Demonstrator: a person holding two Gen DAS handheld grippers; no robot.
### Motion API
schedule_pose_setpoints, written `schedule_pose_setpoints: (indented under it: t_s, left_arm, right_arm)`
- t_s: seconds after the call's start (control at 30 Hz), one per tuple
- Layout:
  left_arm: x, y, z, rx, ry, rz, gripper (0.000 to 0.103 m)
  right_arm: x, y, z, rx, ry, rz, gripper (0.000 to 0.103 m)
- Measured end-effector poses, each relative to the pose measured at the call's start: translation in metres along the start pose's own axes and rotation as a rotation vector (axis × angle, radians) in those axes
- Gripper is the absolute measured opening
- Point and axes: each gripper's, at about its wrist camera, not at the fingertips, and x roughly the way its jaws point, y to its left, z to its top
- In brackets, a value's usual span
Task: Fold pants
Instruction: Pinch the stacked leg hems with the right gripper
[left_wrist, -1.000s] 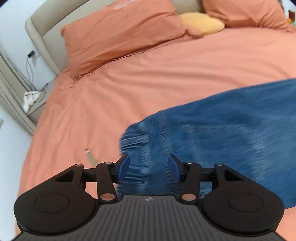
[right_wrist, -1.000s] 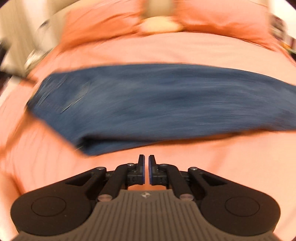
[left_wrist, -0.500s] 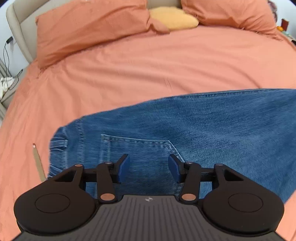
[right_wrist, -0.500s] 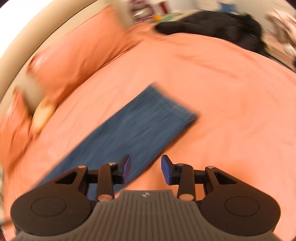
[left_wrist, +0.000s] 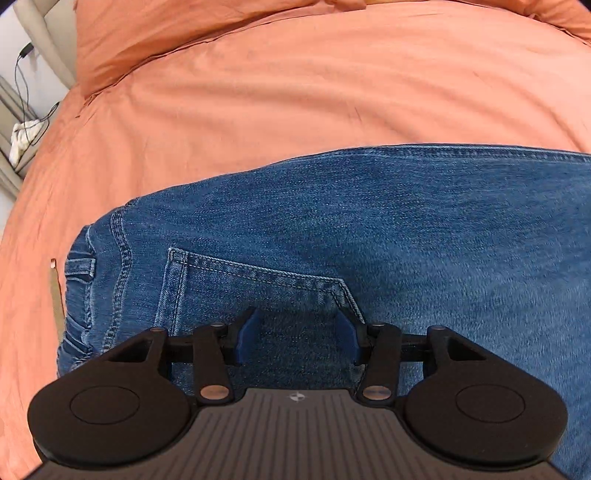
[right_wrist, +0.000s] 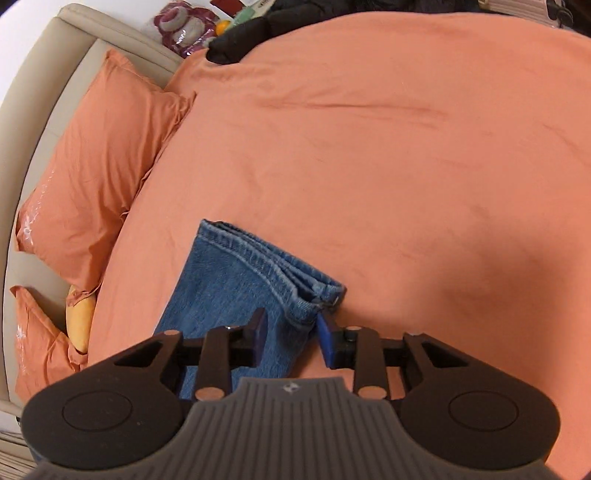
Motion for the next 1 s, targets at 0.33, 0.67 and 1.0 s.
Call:
schedule_pose_setpoints:
  t_s: [0.33,0.67,1.0]
  left_arm:
    - [0.002,0.005,0.001,-0.026,-0.001,-0.010,0.057]
    - [0.000,0.001,0.003,-0.038,0.001,-0.006,0.057]
    - [-0.043,-0.027,0.013,0.010,-0.134,-0.093,0.056]
  right_arm:
    - [-0.058,0.070,0.022,-0.250,-0.133,0.078,0.001]
    - [0.000,0.016,0.006,-0.197,-0.020,-0.134,0.000]
    - [-0.014,0.007,0.005,-0.196,0.000,-0.091,0.045]
